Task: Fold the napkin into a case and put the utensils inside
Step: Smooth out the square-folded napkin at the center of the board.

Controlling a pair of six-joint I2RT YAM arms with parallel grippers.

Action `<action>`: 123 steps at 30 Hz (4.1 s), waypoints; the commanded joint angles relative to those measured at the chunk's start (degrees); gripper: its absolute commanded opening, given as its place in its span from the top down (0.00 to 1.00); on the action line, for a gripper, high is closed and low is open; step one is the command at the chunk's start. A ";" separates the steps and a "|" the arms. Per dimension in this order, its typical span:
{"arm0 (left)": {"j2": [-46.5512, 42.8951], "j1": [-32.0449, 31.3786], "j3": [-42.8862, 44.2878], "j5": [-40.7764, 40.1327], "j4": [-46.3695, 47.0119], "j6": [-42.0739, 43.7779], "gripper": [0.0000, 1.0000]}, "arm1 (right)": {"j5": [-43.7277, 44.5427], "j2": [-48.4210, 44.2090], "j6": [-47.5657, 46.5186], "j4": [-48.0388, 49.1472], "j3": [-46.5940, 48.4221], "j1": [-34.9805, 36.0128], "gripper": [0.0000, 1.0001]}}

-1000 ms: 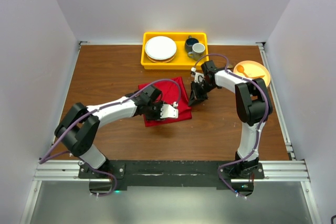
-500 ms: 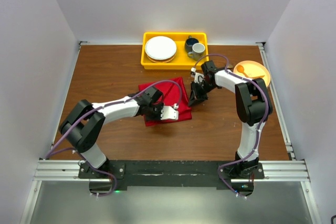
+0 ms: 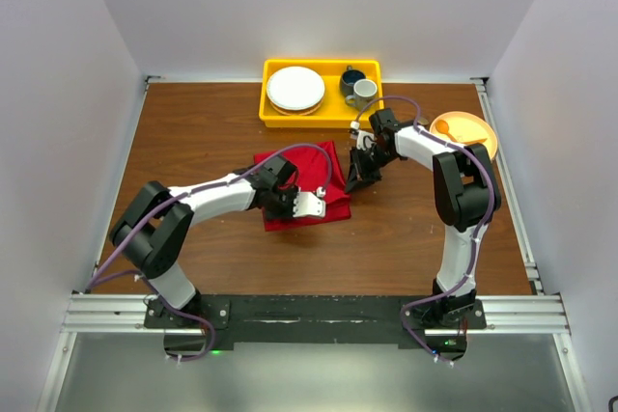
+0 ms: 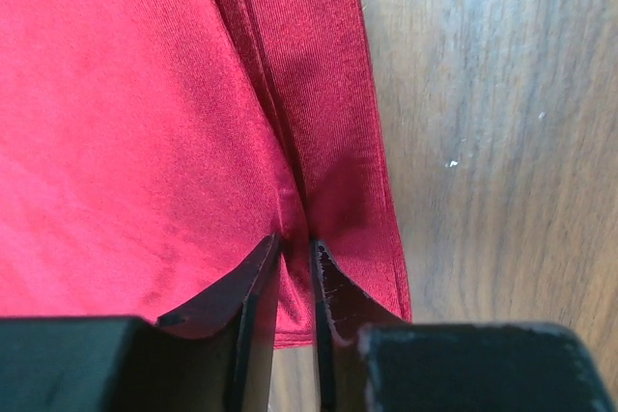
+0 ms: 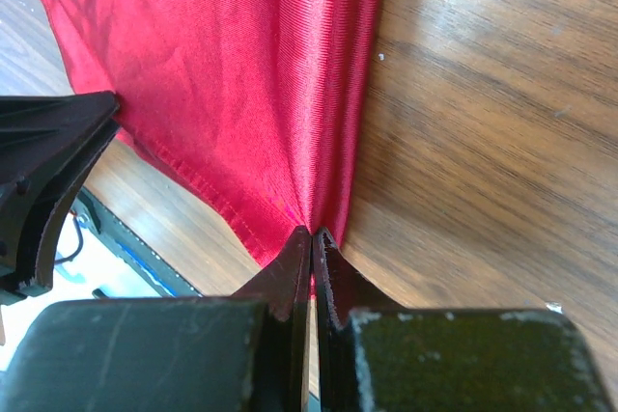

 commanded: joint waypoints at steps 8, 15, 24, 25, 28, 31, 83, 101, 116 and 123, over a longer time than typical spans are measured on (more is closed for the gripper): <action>0.21 1.41 3.00 1.31 -1.42 2.30 0.82 | -2.68 -0.53 0.44 -1.07 3.09 0.17 1.00; -0.23 1.67 3.61 1.57 -2.30 3.00 0.97 | -2.67 -0.44 0.53 -1.07 3.44 0.17 1.00; -1.02 2.46 3.79 1.22 -2.82 4.23 1.00 | -3.29 -0.26 0.97 -1.25 4.05 0.17 1.00; -1.37 2.55 3.79 1.22 -3.09 4.50 1.00 | -3.46 -0.35 0.97 -1.34 4.05 0.26 1.00; -3.30 2.55 4.05 1.92 -4.23 4.94 1.00 | -3.99 -0.87 0.97 -2.04 4.23 0.26 1.00; -4.71 2.47 4.32 2.36 -5.81 5.37 1.00 | -4.34 -1.49 0.44 -3.27 4.40 0.26 1.00; 0.03 2.46 -2.72 4.21 -2.30 -0.15 1.00 | 5.24 10.20 -6.49 -6.51 11.78 2.54 0.79; -1.73 2.73 1.68 5.35 -4.49 -1.13 1.00 | -0.74 3.79 -4.39 -10.21 11.87 2.46 0.81; -1.29 2.82 1.24 5.35 -3.79 -2.36 1.00 | -3.12 2.73 -2.81 -13.12 8.62 3.42 0.73; -1.11 2.73 1.15 5.26 -3.97 -2.01 1.00 | -0.30 3.52 -2.98 -13.90 9.15 3.42 0.75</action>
